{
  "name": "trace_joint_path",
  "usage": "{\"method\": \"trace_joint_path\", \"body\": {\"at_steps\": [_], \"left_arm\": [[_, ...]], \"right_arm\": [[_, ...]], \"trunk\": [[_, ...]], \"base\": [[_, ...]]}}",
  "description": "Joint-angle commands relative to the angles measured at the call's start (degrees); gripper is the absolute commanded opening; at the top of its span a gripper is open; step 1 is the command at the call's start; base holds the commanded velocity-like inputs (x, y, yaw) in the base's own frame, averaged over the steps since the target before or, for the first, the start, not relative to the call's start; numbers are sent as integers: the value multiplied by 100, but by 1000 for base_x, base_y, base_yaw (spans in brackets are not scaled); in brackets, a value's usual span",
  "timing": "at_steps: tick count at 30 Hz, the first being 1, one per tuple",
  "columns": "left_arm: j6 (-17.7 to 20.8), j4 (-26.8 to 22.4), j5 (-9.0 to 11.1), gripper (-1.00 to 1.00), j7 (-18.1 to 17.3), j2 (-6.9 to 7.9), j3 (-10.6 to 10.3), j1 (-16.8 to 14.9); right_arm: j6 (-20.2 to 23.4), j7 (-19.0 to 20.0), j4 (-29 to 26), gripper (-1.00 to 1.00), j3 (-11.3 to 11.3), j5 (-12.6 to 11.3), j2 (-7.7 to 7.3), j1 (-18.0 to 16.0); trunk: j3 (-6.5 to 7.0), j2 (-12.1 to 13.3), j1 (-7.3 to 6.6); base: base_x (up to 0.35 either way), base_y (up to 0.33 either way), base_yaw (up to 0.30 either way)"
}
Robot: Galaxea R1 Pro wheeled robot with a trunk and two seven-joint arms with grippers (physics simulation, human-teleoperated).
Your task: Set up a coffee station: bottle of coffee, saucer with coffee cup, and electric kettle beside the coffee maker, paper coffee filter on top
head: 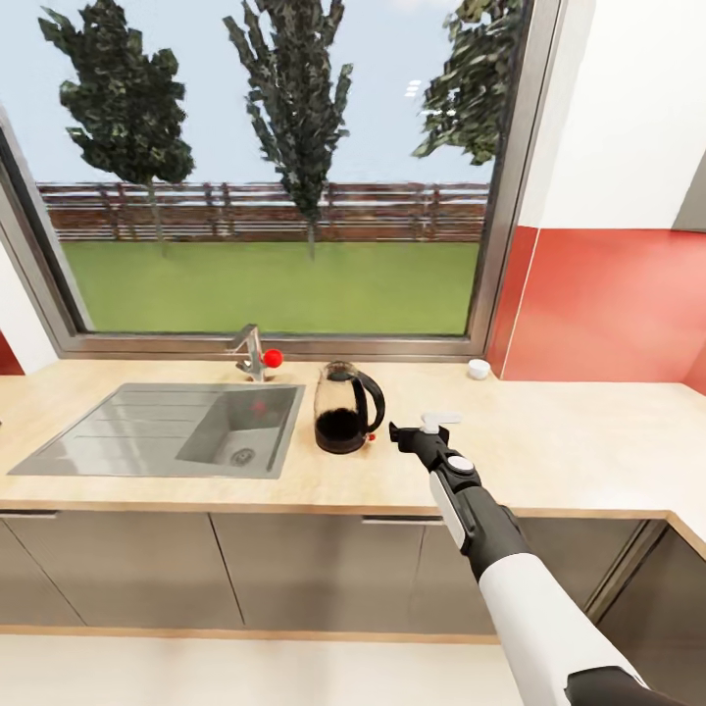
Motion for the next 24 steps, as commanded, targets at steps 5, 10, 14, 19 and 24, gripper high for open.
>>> {"method": "trace_joint_path", "body": {"at_steps": [5, 10, 14, 19, 24], "left_arm": [[-24, 13, -62, 100, 20, 0, 42, 4], [-23, 7, -61, 100, 20, 0, 42, 54], [-23, 6, -61, 100, 20, 0, 42, 65], [-23, 6, -61, 100, 19, 0, 42, 67], [-23, 6, -61, 100, 12, 5, 42, 74]], "right_arm": [[19, 135, -9, 100, 8, -33, -137, -3], [15, 1157, -22, 100, 9, -31, -511, -3], [21, 2052, -29, 100, 6, -17, -694, -3], [24, 2643, -34, 100, 4, -7, -765, -3], [25, 3083, -40, 100, 4, 207, -780, -3]], "trunk": [[-11, -12, 4], [-11, -12, 4], [-11, -12, 4], [-11, -12, 4], [-11, -12, 4]], "base": [[23, 0, 0], [3, 0, 0], [0, 0, 0], [0, 0, 0], [93, 0, 0]]}}
